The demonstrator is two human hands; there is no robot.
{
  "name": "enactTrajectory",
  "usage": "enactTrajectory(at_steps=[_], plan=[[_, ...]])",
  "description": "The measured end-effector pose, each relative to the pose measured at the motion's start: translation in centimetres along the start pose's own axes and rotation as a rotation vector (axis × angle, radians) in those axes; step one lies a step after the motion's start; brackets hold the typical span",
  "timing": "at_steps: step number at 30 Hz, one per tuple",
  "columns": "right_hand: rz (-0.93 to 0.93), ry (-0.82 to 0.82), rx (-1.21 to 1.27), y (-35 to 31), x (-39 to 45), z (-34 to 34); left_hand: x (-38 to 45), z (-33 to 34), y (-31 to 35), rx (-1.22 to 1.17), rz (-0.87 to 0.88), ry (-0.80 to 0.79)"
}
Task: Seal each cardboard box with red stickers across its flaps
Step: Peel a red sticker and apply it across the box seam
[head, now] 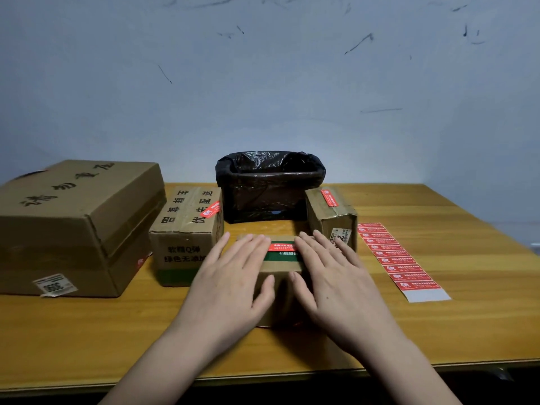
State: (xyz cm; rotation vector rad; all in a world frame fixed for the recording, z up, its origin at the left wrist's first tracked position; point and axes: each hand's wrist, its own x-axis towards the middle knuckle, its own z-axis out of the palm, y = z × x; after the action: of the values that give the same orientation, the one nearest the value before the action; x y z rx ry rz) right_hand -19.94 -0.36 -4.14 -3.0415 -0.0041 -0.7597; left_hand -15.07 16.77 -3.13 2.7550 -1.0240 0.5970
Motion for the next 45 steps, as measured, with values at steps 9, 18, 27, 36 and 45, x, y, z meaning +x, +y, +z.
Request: enactTrajectory(at_steps=[9,18,27,36,45], plan=[[0.004,0.042,0.022,-1.0,0.6,-0.6,0.9,-0.5,1.2,-0.018,-0.029,0.008],[-0.053,-0.007,0.034,-0.9,0.5,-0.3,0.9,-0.3,1.5,0.016,0.007,-0.055],[-0.046,-0.035,0.088,-0.3,0.2,-0.8,0.7,-0.7,1.3,-0.03,-0.01,-0.043],[0.009,-0.145,0.117,0.0,0.0,-1.5,-0.1,-0.3,0.6,-0.011,-0.104,-0.05],[0.134,-0.163,0.172,1.1,-0.2,-2.6,-0.7,-1.1,-0.3,-0.135,-0.152,-0.001]])
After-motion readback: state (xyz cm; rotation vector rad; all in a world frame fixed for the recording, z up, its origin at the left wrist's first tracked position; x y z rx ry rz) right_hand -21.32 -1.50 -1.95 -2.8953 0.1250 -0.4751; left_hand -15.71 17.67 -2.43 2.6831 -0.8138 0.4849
